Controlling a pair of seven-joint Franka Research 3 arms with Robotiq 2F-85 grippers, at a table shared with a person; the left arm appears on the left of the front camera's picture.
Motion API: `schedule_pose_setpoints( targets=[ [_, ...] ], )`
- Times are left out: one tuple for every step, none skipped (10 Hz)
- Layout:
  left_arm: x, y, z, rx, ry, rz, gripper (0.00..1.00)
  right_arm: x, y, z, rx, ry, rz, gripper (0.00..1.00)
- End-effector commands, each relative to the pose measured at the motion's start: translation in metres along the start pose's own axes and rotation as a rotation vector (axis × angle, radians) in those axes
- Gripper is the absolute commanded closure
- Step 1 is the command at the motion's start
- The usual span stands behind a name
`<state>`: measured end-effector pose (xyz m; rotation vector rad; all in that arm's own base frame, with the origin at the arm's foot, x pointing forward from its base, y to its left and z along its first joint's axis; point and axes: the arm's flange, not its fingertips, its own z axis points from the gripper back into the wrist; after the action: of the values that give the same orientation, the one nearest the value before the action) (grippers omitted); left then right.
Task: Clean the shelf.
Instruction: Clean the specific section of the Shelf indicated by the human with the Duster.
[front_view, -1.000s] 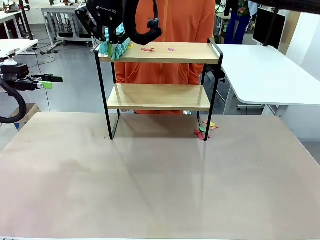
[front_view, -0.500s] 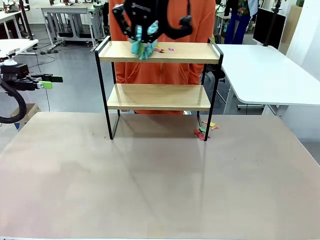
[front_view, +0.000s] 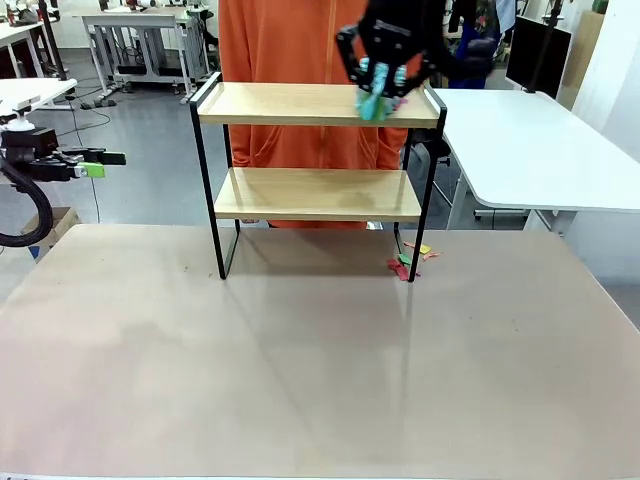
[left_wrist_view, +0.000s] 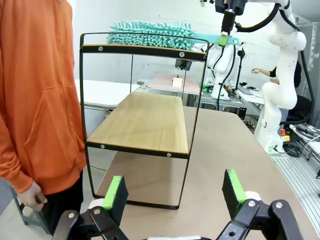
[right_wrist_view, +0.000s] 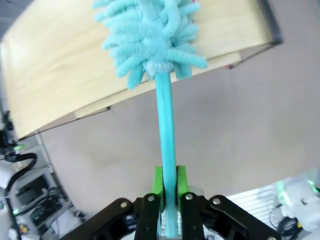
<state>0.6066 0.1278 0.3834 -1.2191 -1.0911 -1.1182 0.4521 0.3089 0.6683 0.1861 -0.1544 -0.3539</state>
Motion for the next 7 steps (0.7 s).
schedule_pose_setpoints(
  targets=[
    [0.001, -0.003, 0.0, -0.004, 0.006, -0.017, 0.0, -0.005, -0.05, -0.003, -0.054, 0.009, -0.002, 0.87],
    [0.001, -0.003, 0.0, -0.004, 0.006, -0.017, 0.0, -0.003, -0.067, 0.007, -0.072, -0.002, -0.001, 0.87],
    [0.001, -0.003, 0.0, -0.004, 0.006, -0.017, 0.0, -0.006, -0.081, 0.02, -0.073, -0.023, 0.026, 0.87],
    [0.001, -0.003, 0.0, -0.004, 0.006, -0.017, 0.0, -0.012, -0.088, 0.034, -0.067, -0.062, 0.056, 0.87],
    [0.001, -0.003, 0.0, -0.004, 0.006, -0.017, 0.0, -0.017, -0.092, 0.043, -0.06, -0.093, 0.088, 0.87],
    [0.001, -0.003, 0.0, -0.004, 0.006, -0.017, 0.0, -0.021, -0.09, 0.049, -0.022, -0.129, 0.096, 0.87],
    [0.001, -0.003, 0.0, -0.004, 0.006, -0.017, 0.0, -0.011, -0.074, 0.042, -0.052, -0.058, 0.059, 0.87]
  ],
)
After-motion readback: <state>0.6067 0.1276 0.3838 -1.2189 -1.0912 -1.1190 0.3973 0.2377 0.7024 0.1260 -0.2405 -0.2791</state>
